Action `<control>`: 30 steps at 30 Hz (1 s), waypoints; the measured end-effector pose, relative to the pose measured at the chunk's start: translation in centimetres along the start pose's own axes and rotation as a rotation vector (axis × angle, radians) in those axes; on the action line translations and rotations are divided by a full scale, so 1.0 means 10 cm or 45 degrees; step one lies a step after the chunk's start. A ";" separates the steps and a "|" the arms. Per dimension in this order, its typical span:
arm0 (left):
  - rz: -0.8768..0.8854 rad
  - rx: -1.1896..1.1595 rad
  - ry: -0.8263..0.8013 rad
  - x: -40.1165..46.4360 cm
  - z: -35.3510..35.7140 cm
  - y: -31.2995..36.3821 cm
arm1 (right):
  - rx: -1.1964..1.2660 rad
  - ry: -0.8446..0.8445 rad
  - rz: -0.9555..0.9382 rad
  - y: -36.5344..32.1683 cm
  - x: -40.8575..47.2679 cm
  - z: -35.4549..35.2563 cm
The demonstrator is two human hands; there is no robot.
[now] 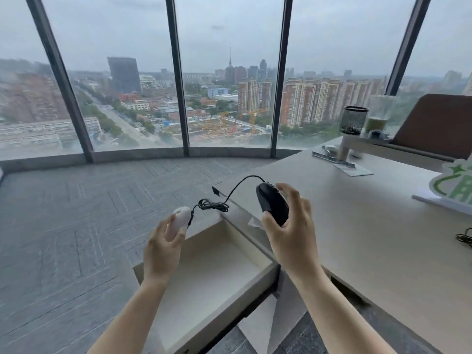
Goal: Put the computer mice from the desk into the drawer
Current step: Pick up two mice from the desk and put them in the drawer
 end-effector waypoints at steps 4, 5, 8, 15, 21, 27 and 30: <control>-0.162 0.022 -0.035 -0.03 0.01 -0.46 | 0.052 -0.210 0.138 0.41 0.01 0.68; -0.197 0.044 -0.066 -0.03 0.09 -0.55 | 0.065 -0.267 0.187 0.57 0.00 0.85; -0.313 0.127 -0.177 -0.04 0.43 -0.83 | -0.035 -0.424 0.380 1.12 -0.05 1.32; -0.644 0.419 -0.419 -0.11 1.15 -1.44 | -0.505 -0.822 0.775 2.20 -0.07 2.10; -0.652 0.562 -0.443 -0.05 1.33 -1.71 | -0.895 -1.079 0.854 2.56 -0.12 2.46; -0.626 0.429 -0.383 0.07 1.28 -1.71 | -0.878 -1.055 0.787 2.50 -0.03 2.43; -0.436 0.252 -0.267 0.25 1.20 -1.27 | -0.747 -0.875 0.604 2.17 0.11 2.15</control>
Point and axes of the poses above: each hand's wrist, its own x-axis towards the middle knuckle, its own z-axis out of the palm, y = z × x, the point moved 9 cm from there along x, towards the middle knuckle, and after that the axes turned 10 degrees about -y, right-handed, at the moved point
